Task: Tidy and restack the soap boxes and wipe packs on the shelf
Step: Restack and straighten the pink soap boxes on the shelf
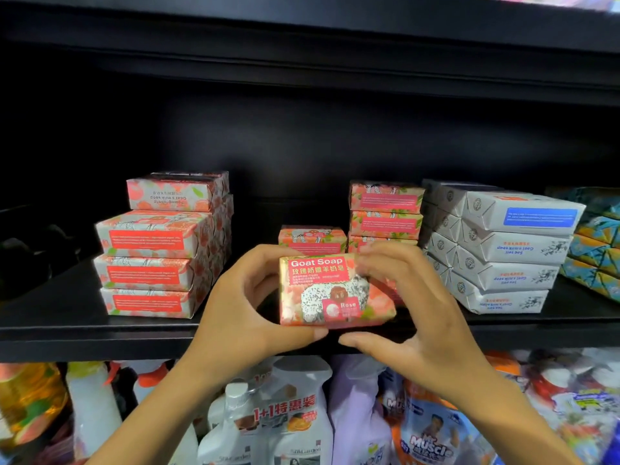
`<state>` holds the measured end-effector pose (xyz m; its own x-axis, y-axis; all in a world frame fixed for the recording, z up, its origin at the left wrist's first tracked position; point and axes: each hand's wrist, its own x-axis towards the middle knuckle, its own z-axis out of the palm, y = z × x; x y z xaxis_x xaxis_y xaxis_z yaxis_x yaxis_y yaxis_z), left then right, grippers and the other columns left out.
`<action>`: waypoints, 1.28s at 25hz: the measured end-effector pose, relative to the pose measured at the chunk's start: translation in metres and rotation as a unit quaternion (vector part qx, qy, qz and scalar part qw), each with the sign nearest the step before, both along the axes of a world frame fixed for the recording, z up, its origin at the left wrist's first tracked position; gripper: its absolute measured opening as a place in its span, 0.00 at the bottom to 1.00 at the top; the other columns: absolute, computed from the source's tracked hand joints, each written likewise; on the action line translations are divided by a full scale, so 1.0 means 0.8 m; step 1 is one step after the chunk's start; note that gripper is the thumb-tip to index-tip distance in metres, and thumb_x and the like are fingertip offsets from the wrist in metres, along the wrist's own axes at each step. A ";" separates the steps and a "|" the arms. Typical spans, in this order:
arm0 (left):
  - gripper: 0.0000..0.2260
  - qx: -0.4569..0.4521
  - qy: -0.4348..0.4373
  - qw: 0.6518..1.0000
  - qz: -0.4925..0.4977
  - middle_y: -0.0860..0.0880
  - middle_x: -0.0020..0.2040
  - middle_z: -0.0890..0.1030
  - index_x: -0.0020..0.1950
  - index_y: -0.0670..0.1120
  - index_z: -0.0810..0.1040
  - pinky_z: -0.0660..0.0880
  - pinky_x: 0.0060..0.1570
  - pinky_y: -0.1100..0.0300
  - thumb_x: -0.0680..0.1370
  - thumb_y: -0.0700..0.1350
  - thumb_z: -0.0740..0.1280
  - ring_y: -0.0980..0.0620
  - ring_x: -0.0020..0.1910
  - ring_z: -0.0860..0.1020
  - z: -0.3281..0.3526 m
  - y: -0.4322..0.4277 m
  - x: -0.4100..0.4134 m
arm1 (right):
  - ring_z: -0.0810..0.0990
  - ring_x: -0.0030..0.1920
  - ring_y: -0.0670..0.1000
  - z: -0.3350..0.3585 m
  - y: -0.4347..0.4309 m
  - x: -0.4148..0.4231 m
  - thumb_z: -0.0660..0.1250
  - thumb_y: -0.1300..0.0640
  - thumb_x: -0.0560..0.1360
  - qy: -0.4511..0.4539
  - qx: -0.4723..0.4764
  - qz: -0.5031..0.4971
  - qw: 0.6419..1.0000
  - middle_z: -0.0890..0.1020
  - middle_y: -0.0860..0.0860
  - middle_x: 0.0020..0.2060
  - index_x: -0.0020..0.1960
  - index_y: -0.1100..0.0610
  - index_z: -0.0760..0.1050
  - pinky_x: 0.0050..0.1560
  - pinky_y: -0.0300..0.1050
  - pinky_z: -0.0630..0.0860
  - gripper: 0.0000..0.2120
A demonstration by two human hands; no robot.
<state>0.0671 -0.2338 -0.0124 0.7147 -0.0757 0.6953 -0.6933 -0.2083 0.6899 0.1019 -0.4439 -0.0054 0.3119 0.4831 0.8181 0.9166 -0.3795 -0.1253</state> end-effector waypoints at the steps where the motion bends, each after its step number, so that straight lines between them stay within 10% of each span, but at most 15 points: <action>1: 0.29 0.016 -0.013 1.000 0.006 0.52 0.54 0.81 0.57 0.48 0.76 0.76 0.53 0.61 0.58 0.46 0.80 0.52 0.56 0.79 -0.001 0.000 0.001 | 0.67 0.66 0.45 0.000 -0.002 0.001 0.75 0.48 0.66 0.024 -0.011 -0.002 1.000 0.69 0.47 0.63 0.66 0.54 0.68 0.65 0.36 0.65 0.32; 8: 0.33 0.122 -0.052 0.986 0.097 0.59 0.60 0.77 0.64 0.55 0.72 0.73 0.59 0.62 0.62 0.52 0.79 0.59 0.62 0.75 -0.014 -0.007 0.013 | 0.71 0.61 0.50 0.006 -0.010 0.010 0.68 0.46 0.70 -0.039 -0.089 -0.052 0.994 0.75 0.53 0.60 0.66 0.62 0.71 0.61 0.43 0.69 0.30; 15: 0.19 0.301 0.005 0.926 0.227 0.63 0.48 0.79 0.51 0.56 0.81 0.75 0.50 0.64 0.68 0.64 0.62 0.64 0.51 0.76 -0.024 0.023 0.016 | 0.70 0.58 0.41 0.027 -0.037 0.044 0.73 0.44 0.65 0.087 0.017 -0.143 0.986 0.73 0.45 0.57 0.64 0.58 0.73 0.58 0.26 0.63 0.32; 32: 0.19 0.325 0.033 0.916 0.231 0.65 0.45 0.79 0.47 0.57 0.81 0.72 0.47 0.71 0.67 0.65 0.60 0.66 0.49 0.75 -0.023 0.021 0.020 | 0.77 0.57 0.54 0.004 -0.032 0.059 0.71 0.60 0.72 0.017 0.009 -0.203 0.979 0.81 0.53 0.54 0.56 0.60 0.80 0.60 0.45 0.70 0.13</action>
<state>0.0828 -0.2171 -0.0311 0.8138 -0.1369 0.5648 -0.3882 -0.8513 0.3530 0.1494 -0.4694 -0.0020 0.5017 0.3000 0.8114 0.6863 -0.7090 -0.1621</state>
